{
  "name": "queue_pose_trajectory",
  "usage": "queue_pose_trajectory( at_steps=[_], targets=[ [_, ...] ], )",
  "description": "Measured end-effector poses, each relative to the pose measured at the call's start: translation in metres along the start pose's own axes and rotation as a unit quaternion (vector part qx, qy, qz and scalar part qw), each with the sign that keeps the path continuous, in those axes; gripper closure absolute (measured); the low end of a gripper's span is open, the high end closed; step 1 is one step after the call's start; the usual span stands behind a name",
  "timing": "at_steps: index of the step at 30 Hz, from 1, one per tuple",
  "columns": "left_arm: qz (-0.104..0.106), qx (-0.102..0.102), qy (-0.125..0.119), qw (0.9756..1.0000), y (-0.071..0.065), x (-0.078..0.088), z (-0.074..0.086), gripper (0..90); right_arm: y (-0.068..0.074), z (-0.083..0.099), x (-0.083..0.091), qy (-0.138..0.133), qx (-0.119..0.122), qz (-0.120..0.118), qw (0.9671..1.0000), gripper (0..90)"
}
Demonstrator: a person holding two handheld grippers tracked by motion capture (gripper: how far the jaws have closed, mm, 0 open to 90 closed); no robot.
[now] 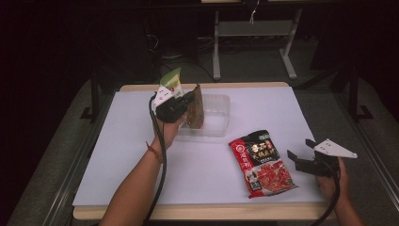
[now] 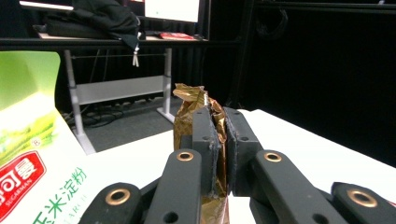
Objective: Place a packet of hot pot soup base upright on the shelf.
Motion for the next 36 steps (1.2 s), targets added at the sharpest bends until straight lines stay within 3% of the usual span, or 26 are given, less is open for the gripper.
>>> queue_pose_trajectory(
  at_steps=[3,8,25,31,36],
  targets=[
    [0.011,0.0,0.005,0.9999,0.0,0.003,-0.001,81.9,-0.001,0.0,0.0,-0.002,-0.003,0.005,1.0,15.8],
    [0.04,-0.02,0.017,0.9989,-0.001,0.007,-0.002,81.2,0.0,0.0,0.0,-0.001,0.0,0.006,1.0,15.8],
    [0.041,-0.04,0.025,0.9981,0.002,0.019,-0.002,78.7,0.001,0.0,0.0,0.0,0.007,0.003,1.0,15.8],
    [0.045,-0.029,0.013,0.9985,0.005,0.033,0.001,76.3,0.002,0.0,0.0,0.001,0.009,0.003,1.0,15.8],
    [0.047,-0.047,0.041,0.9969,0.005,0.041,0.004,71.9,0.002,0.0,0.0,0.003,0.009,0.002,1.0,15.8]
  ],
)
Point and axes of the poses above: each handheld gripper's, and its own axes: x roughly backward along the jaws, z roughly out of its underside, y roughly to its left, the point moved 1 cm from there along -x, roughly forward along the jaws, and after that the axes turned 12 degrees about -y, right-handed, at the moved point
